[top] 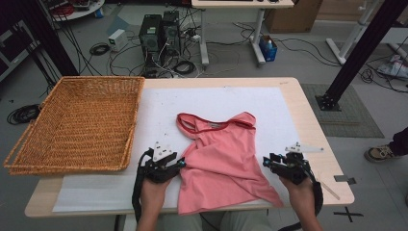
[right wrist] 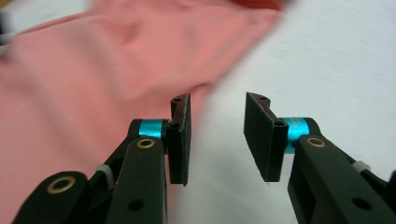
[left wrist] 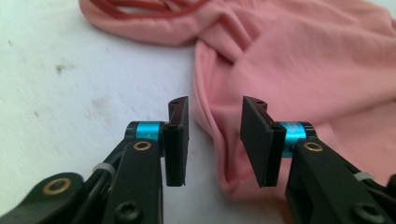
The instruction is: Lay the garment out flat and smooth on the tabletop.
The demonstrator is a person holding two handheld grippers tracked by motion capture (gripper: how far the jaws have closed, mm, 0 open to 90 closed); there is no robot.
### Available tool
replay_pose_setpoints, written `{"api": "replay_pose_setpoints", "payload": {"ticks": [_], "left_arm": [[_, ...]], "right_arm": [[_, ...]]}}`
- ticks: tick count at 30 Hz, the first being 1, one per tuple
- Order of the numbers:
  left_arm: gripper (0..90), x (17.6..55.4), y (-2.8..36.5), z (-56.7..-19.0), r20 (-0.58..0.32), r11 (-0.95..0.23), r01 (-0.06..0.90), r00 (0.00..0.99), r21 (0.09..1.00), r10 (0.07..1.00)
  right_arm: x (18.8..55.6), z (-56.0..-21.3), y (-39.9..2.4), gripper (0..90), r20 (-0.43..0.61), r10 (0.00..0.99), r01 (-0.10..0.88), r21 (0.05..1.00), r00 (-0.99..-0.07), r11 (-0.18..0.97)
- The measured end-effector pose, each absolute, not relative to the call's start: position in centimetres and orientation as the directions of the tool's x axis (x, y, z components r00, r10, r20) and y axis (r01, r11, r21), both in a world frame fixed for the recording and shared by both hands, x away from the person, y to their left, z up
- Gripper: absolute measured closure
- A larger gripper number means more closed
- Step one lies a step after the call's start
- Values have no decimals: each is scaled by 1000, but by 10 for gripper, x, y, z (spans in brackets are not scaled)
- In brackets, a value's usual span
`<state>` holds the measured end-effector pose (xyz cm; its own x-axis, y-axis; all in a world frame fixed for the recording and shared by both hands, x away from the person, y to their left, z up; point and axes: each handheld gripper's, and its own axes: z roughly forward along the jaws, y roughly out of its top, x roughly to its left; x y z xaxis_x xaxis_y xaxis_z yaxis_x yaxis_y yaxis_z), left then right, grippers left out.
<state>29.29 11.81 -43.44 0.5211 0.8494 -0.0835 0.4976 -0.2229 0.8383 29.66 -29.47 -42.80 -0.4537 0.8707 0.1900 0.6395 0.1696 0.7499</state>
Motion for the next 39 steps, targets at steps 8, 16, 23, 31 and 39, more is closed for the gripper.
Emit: {"api": "replay_pose_setpoints", "payload": {"ticks": [8, 16, 23, 31, 39], "left_arm": [[547, 333, 111, -430, -99, -189, 541, 459, 819, 883], [547, 359, 103, -425, -66, -222, 545, 459, 809, 886], [509, 387, 101, -424, -83, -191, 557, 429, 808, 900], [517, 427, 97, -435, -55, -216, 601, 399, 770, 915], [886, 438, 88, -439, -7, -250, 578, 406, 776, 914]], "right_arm": [[336, -445, -243, 749, 67, 861, 631, 709, -504, 314], [322, -432, -262, 894, -32, 882, 602, 720, -470, 346], [315, -424, -289, 859, 4, 896, 633, 710, -444, 310], [323, -415, -292, 642, 53, 899, 604, 758, -435, 247], [334, -417, -297, 625, 78, 897, 611, 758, -435, 230]]}}
